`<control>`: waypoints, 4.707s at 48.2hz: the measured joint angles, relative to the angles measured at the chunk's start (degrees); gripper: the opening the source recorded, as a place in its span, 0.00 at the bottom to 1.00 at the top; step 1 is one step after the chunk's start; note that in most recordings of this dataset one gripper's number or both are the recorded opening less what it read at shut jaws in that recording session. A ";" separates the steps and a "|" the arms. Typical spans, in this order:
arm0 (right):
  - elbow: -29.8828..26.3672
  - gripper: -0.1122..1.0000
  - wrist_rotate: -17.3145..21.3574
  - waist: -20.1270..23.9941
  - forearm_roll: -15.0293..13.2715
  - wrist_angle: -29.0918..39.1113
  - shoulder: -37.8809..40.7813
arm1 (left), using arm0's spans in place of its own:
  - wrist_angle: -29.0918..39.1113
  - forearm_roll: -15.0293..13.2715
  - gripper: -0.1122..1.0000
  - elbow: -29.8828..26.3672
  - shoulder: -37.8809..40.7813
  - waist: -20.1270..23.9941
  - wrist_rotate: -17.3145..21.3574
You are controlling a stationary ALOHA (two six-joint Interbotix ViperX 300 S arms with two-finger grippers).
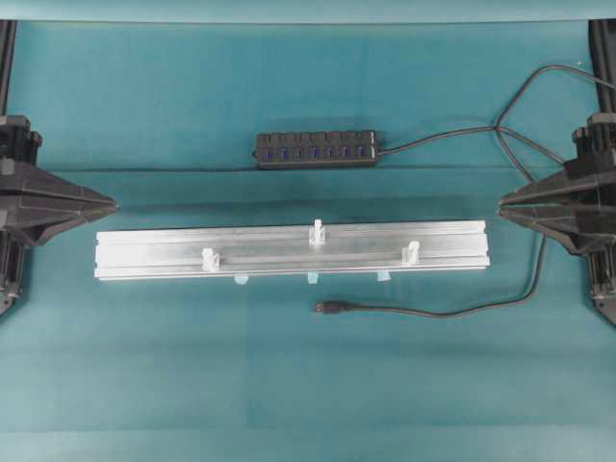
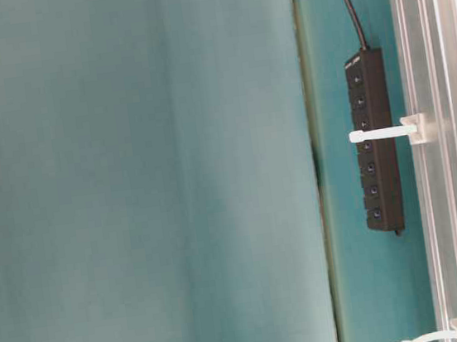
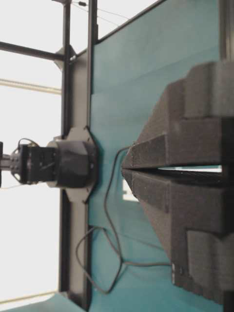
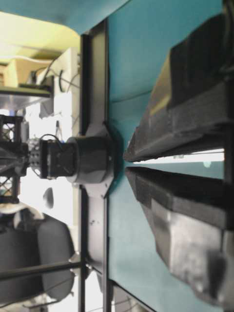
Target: Pass the USB cable through three rings with both arms.
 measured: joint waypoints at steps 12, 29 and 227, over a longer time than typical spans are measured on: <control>-1.23 0.00 3.34 0.62 1.76 4.13 2.81 | 1.85 0.44 0.12 -4.13 6.15 -0.97 -1.05; -9.14 0.00 6.50 1.49 2.11 20.04 9.40 | 10.81 0.53 0.12 -8.88 11.87 -1.67 -0.97; -41.04 0.59 6.06 6.24 -0.26 54.14 66.36 | 20.92 0.79 0.11 -11.43 14.68 -3.08 -3.69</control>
